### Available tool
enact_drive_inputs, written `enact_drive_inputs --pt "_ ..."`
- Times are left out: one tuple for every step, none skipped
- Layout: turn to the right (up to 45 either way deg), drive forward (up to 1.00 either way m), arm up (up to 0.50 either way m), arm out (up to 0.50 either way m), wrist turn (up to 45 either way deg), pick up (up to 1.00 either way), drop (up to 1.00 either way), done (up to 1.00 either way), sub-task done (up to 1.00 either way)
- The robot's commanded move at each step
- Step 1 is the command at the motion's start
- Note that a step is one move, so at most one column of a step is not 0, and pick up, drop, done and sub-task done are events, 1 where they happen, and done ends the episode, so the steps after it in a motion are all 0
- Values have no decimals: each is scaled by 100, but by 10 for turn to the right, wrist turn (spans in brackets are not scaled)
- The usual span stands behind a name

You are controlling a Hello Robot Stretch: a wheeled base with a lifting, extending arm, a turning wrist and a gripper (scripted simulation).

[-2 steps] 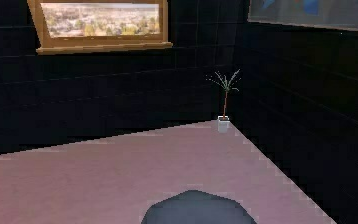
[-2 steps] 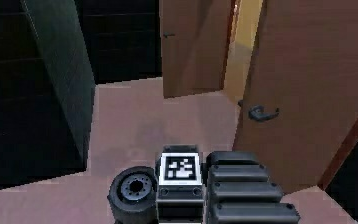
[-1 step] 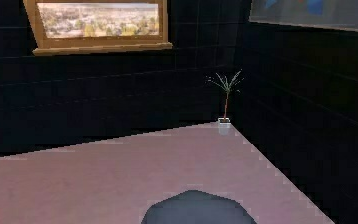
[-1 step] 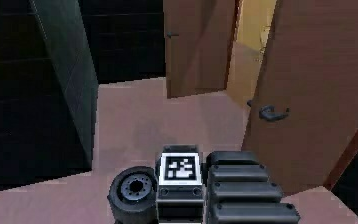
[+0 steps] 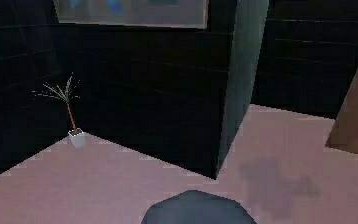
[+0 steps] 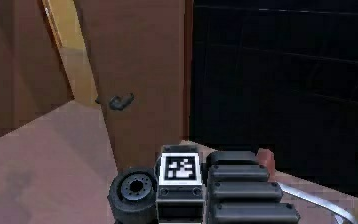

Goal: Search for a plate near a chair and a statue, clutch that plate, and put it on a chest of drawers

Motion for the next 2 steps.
enact_drive_inputs --pt "450 0 0 0 0 0 0 0 0" --pt "0 100 0 0 0 0 0 0 0"
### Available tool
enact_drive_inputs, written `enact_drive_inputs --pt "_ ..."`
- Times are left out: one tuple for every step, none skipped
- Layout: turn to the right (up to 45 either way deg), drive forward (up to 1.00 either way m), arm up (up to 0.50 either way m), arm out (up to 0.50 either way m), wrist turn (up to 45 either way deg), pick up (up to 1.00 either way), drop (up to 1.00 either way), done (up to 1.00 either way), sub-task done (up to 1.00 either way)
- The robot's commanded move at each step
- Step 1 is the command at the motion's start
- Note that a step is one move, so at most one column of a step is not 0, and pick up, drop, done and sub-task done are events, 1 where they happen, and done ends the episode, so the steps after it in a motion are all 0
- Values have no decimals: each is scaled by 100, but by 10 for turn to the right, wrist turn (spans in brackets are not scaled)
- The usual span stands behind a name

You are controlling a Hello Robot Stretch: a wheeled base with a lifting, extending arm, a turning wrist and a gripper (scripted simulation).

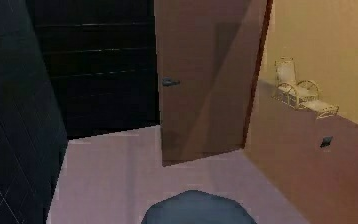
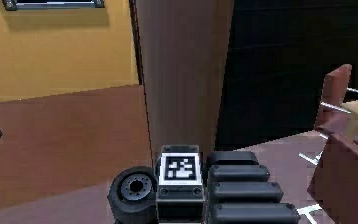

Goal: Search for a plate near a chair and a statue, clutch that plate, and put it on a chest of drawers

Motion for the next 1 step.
enact_drive_inputs --pt "0 30 0 0 0 0 0 0 0"
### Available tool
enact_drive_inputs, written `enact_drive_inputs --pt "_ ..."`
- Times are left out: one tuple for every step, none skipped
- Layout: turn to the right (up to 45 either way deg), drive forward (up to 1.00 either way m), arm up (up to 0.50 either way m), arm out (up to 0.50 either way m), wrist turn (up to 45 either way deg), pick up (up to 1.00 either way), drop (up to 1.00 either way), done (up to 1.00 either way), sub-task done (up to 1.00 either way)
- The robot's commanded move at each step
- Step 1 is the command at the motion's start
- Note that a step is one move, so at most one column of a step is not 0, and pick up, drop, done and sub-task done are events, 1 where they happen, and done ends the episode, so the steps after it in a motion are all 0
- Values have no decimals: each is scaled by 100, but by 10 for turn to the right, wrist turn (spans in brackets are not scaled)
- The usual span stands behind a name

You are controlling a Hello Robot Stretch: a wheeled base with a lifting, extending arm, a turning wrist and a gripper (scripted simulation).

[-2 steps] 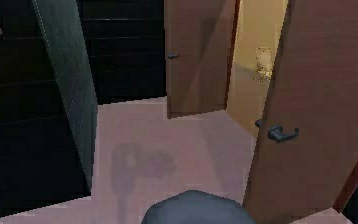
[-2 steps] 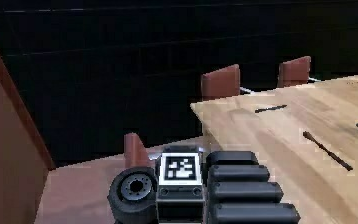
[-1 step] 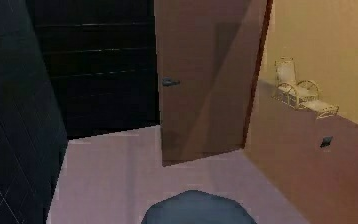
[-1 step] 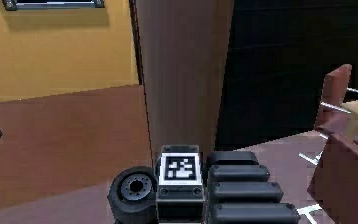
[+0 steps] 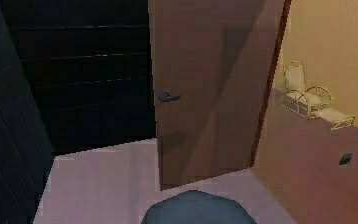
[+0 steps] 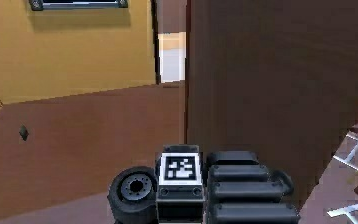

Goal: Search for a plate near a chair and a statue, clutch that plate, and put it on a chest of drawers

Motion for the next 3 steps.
enact_drive_inputs --pt "450 0 0 0 0 0 0 0 0" --pt "240 0 0 0 0 0 0 0 0" --pt "0 100 0 0 0 0 0 0 0"
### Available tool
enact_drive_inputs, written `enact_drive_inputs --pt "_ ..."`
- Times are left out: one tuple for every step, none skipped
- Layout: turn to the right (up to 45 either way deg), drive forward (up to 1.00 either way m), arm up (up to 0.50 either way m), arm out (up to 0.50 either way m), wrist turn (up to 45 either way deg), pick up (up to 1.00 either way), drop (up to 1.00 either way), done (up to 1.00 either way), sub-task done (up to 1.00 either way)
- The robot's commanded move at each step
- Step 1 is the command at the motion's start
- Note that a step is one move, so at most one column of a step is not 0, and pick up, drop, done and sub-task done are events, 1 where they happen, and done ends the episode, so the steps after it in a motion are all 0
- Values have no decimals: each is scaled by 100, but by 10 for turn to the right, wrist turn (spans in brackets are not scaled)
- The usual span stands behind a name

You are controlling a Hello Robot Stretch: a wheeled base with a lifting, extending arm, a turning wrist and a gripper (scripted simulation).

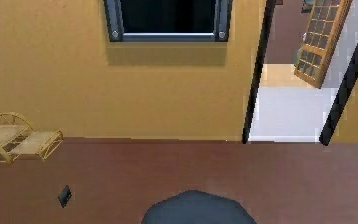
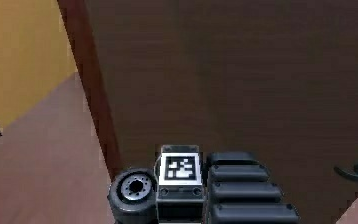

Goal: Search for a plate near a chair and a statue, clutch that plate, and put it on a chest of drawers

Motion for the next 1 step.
enact_drive_inputs --pt "30 0 0 0 0 0 0 0 0"
